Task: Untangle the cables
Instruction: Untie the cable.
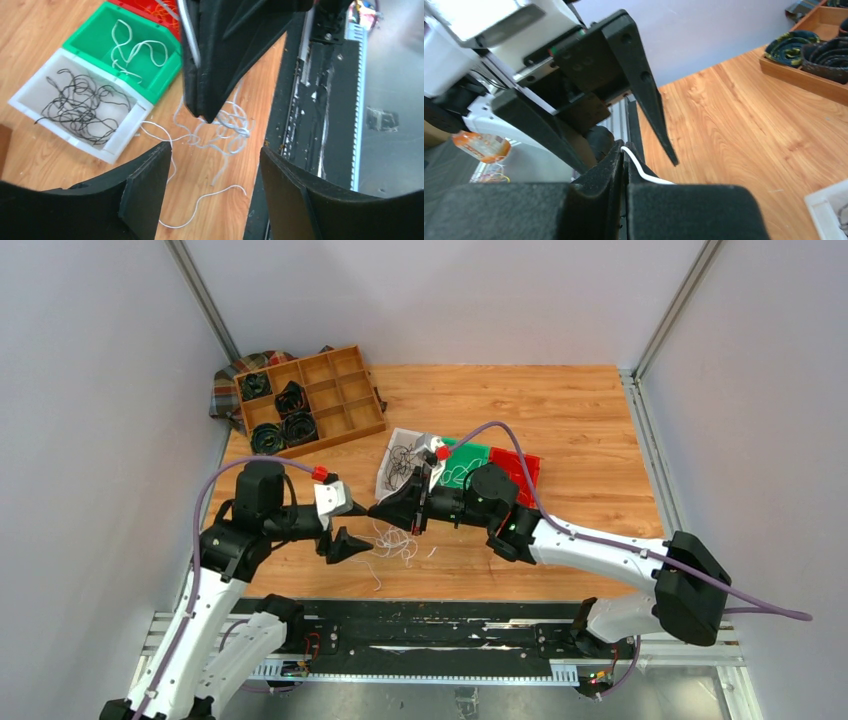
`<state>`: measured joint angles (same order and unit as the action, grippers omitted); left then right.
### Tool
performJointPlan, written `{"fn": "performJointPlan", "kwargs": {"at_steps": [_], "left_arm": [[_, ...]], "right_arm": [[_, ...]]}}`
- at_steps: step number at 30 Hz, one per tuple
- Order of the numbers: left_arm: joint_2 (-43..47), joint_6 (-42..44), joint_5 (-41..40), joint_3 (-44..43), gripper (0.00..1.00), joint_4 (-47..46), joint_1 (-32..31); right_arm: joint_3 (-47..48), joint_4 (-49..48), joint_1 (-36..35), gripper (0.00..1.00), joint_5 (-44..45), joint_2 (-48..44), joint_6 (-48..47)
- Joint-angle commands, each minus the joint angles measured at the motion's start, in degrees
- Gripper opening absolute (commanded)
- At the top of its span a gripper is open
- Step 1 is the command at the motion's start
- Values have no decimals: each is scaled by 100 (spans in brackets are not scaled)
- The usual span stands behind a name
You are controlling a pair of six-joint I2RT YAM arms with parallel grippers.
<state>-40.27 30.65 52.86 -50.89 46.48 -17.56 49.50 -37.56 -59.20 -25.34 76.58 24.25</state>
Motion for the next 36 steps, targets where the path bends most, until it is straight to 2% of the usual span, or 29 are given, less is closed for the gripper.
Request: {"fn": "performJointPlan", "kwargs": {"at_steps": [1,3,6,14,15,18,20,21,26,30,36], "left_arm": [[372,-1651,-399,405,68,-1779,-35],[434,-2279,-460,616,67,-2446,-37],[286,-2982,-107,736,63,-2859,-36],[178,-3075,834,840,45,-2704,-37],[178,-3040,900,829,41,-2655,-35],[200,-2990,753,804,19,-2580,-36],[235,-2978,603,791,4,-2561,-37],[254,-3059,531,790,1,-2583,-37],[287,-3787,472,856,1,-2939,-35],[347,-4319,306,881,1,-3340,-37],[225,-5374,107,931,1,-4157,-37]], "right_arm": [[247,-697,40,1,-315,90,497],[290,-693,32,1,-339,110,511],[330,-650,31,1,-365,112,519],[437,-612,27,1,-379,163,599],[445,-602,31,1,-375,172,608],[500,-542,31,1,-423,208,653],[554,-457,31,6,-472,206,654],[568,-392,38,10,-490,179,654],[259,-140,173,35,-529,-220,731],[-365,-66,268,49,-497,-803,767],[-604,121,260,53,-577,-1105,605]]}}
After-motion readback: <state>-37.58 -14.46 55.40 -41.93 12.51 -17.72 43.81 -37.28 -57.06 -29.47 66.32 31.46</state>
